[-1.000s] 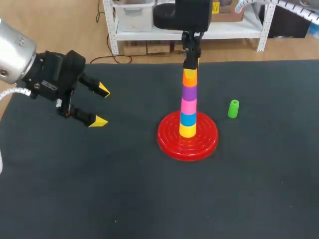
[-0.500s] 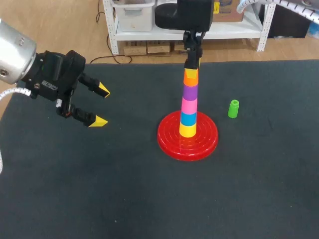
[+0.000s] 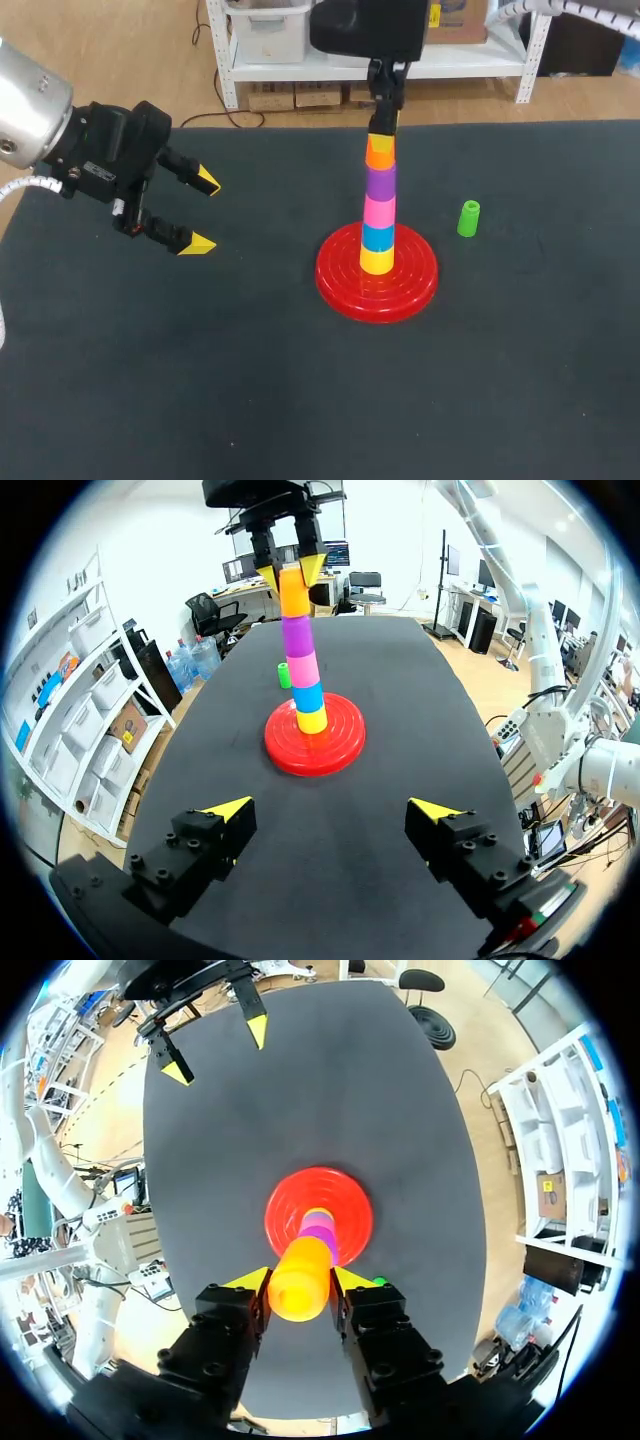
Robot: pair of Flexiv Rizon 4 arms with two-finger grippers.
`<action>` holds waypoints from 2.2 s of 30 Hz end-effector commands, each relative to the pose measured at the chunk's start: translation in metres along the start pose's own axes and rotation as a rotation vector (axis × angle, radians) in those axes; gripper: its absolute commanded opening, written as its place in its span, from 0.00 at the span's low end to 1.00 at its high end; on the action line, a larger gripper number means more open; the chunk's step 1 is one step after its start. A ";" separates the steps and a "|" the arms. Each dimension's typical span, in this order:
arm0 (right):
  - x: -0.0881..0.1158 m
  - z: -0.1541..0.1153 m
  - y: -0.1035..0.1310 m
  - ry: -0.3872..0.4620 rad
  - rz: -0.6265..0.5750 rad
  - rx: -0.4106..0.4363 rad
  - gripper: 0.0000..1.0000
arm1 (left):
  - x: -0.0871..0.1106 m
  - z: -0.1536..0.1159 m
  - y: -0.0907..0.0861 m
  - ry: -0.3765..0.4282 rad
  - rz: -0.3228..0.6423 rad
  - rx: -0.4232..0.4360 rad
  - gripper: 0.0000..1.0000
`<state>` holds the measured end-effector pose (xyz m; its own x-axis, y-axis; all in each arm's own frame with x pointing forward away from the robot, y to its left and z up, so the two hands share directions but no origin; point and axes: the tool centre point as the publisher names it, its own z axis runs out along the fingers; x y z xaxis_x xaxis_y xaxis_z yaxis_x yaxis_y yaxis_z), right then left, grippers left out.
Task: Pick up and stack the cylinders on the red base in this order: pink,purple,orange,green
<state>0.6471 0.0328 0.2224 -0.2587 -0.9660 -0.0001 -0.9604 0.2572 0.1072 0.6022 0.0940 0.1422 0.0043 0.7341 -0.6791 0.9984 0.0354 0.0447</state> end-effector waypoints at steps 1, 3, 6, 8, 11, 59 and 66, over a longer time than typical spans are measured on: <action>0.003 -0.005 0.001 -0.014 0.000 0.011 0.00 | 0.000 0.001 0.000 0.001 0.000 -0.001 1.00; 0.002 -0.008 0.000 -0.018 -0.002 0.013 0.00 | 0.000 0.001 0.000 0.001 0.000 -0.001 1.00; 0.001 -0.010 -0.003 -0.011 0.001 0.013 0.00 | 0.000 0.001 0.000 0.001 0.000 -0.001 1.00; 0.001 -0.011 -0.006 -0.004 0.006 0.009 0.00 | 0.000 0.001 0.000 0.001 0.000 -0.001 1.00; 0.001 -0.011 -0.010 -0.001 0.010 0.003 0.00 | 0.000 0.001 0.000 0.001 0.000 -0.001 1.00; 0.007 0.029 -0.007 -0.017 0.012 -0.053 0.00 | 0.000 0.001 0.000 0.001 0.000 -0.001 1.00; 0.005 0.026 -0.005 -0.024 -0.002 -0.048 0.07 | 0.000 0.001 0.000 0.001 0.000 -0.001 1.00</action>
<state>0.6511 0.0275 0.2063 -0.2616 -0.9650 -0.0204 -0.9537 0.2551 0.1596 0.6022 0.0939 0.1422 0.0043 0.7341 -0.6791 0.9984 0.0354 0.0447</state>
